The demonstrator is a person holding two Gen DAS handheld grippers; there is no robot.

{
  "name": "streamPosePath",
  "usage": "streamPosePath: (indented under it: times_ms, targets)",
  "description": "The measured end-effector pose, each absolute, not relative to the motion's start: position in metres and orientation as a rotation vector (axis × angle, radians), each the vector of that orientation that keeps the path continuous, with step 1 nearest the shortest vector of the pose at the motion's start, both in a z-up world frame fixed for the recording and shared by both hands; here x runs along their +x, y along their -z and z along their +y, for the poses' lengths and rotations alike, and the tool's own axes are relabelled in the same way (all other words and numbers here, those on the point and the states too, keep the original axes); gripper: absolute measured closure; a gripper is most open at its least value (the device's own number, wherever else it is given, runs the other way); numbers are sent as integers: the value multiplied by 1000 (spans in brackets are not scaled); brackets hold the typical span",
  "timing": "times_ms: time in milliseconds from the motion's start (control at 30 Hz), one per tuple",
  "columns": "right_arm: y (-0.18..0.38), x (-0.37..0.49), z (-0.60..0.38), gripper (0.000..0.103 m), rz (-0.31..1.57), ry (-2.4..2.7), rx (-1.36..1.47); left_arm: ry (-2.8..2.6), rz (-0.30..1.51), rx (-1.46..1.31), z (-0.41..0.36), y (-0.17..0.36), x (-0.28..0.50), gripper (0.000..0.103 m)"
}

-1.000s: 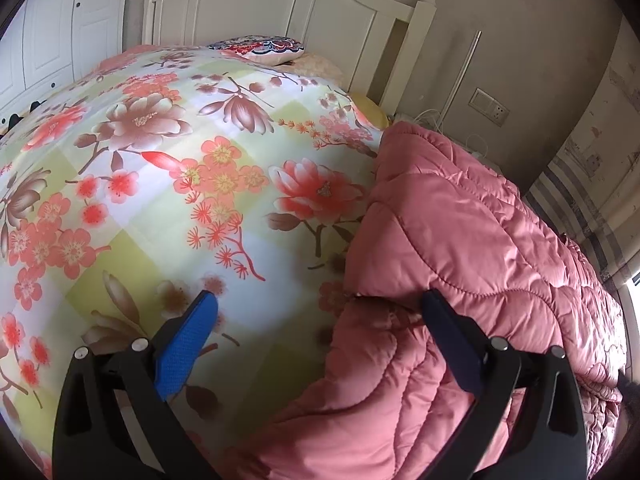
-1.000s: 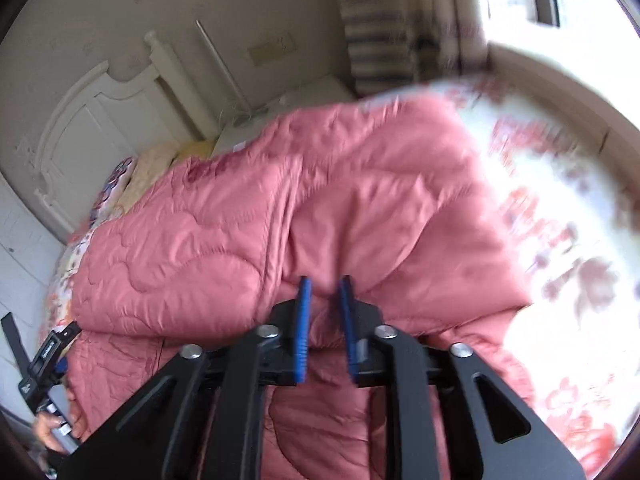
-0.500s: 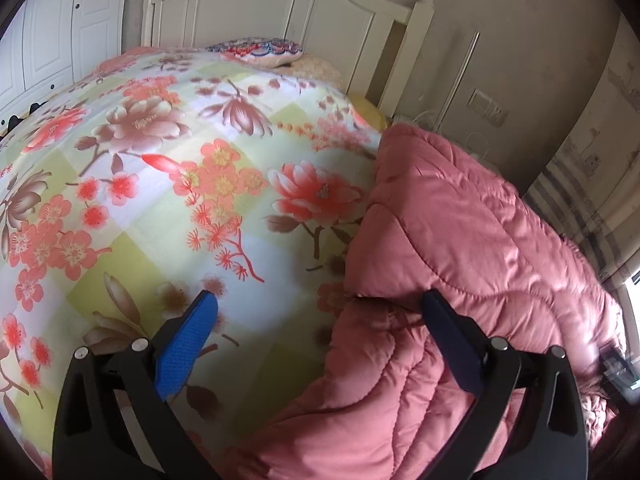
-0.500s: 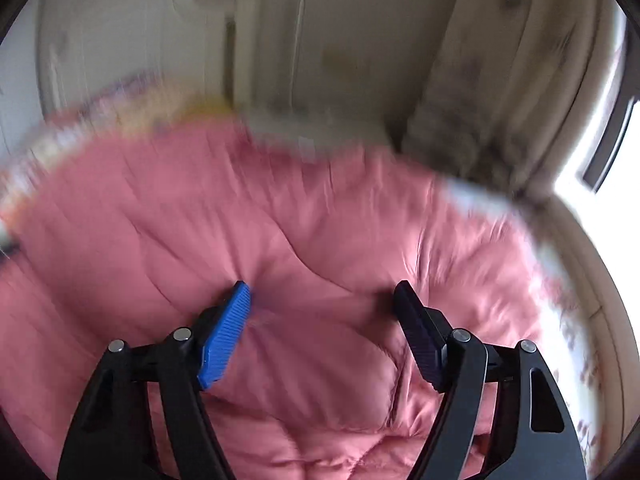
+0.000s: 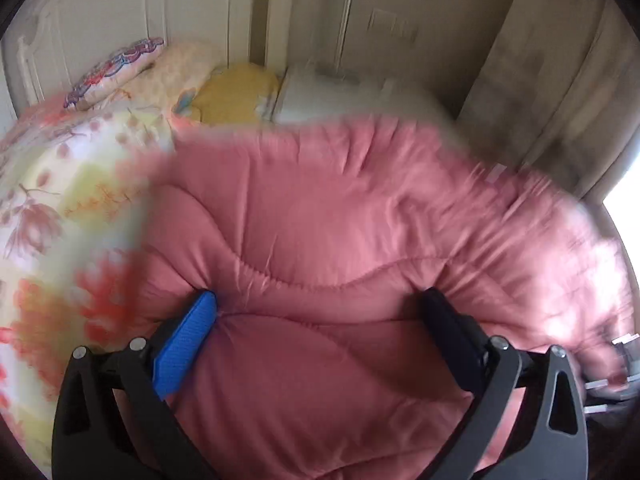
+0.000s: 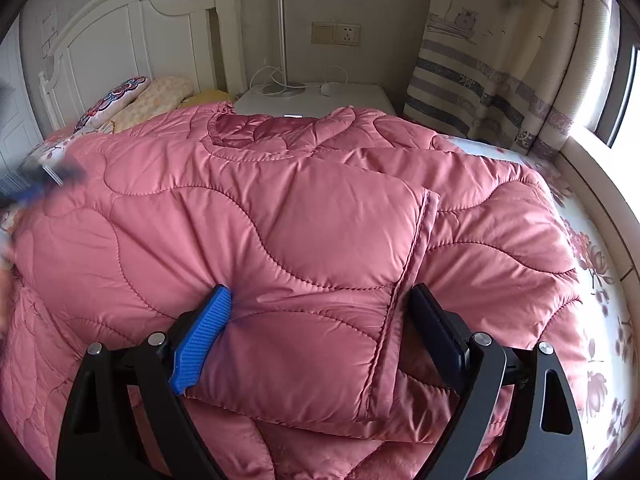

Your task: Fold large clothes

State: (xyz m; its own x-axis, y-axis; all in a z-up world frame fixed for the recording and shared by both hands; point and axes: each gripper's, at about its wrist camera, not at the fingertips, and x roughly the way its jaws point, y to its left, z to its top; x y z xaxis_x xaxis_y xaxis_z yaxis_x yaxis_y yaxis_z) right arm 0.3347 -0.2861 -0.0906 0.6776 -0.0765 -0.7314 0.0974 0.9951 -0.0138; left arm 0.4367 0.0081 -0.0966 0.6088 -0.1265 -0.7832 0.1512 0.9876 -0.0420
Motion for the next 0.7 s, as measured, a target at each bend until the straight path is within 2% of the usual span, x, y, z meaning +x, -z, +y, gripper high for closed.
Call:
streamPosePath:
  times_ms: [133, 267, 367, 400, 467, 700]
  targets:
    - [91, 334, -287, 15, 828, 94, 38, 148, 935, 29, 7, 81, 440, 2]
    - [91, 334, -287, 15, 829, 90, 44, 166, 841, -113, 27, 44, 448, 2]
    - [91, 334, -288, 15, 829, 88, 45, 142, 954, -83, 25, 71, 481, 2]
    - [91, 334, -287, 11, 828, 74, 49, 133, 1003, -42, 20, 88, 489, 2]
    - [91, 334, -285, 9, 830, 65, 42, 102, 917, 103, 5, 102, 485, 2]
    - [92, 336, -286, 8, 834, 66, 45, 78, 908, 81, 7, 103, 482, 2]
